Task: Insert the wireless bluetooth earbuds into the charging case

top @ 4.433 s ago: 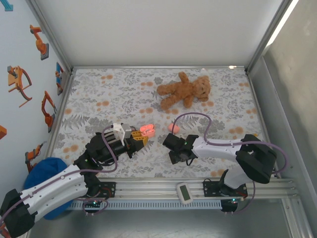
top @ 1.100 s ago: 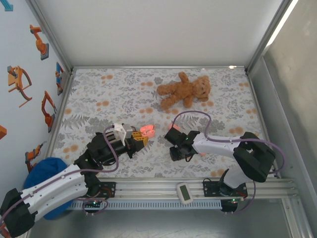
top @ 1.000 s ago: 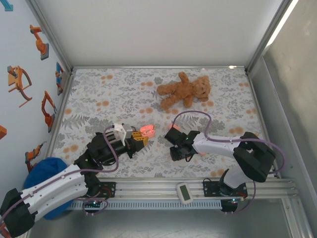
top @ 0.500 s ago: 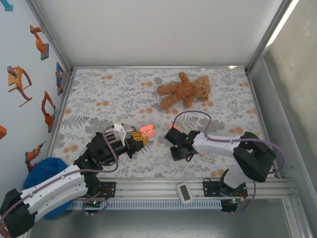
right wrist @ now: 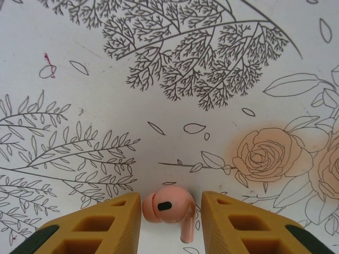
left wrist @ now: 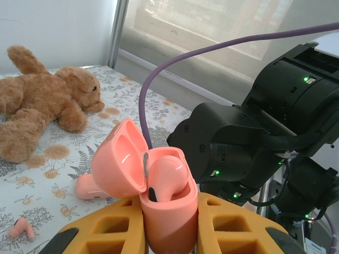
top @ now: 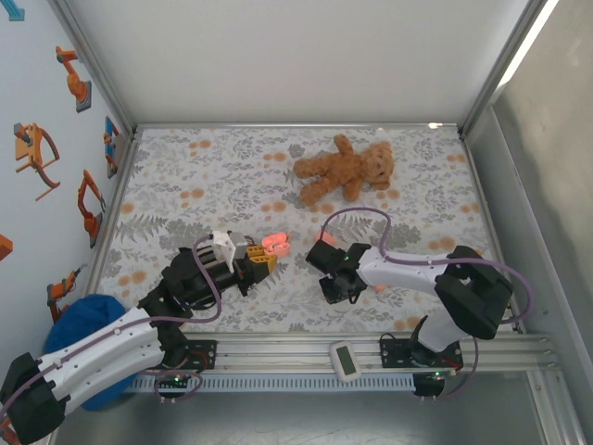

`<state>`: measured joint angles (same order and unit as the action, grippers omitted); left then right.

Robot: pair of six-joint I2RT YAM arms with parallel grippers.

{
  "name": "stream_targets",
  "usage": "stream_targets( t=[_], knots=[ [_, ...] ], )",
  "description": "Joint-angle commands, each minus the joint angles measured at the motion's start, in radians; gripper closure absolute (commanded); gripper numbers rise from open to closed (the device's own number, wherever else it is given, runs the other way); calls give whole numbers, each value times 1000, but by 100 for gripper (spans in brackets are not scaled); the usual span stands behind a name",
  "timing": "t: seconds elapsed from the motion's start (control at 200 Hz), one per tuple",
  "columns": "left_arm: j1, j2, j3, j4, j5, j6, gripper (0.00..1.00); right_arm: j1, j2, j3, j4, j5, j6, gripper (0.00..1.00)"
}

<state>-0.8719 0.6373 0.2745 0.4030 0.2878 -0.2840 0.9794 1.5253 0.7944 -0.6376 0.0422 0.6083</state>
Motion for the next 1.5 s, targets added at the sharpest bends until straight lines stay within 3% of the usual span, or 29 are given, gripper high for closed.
stream_targets(
  t=[0.0, 0.666, 1.497],
  knots=[
    [-6, -12, 18, 13, 2, 17, 89, 5, 20, 22, -24, 25, -6, 65],
    [-6, -48, 13, -24, -12, 22, 89, 11, 41, 90, -66, 65, -32, 65],
    [-6, -68, 13, -45, -23, 26, 89, 12, 93, 43, -46, 18, -25, 67]
  ],
)
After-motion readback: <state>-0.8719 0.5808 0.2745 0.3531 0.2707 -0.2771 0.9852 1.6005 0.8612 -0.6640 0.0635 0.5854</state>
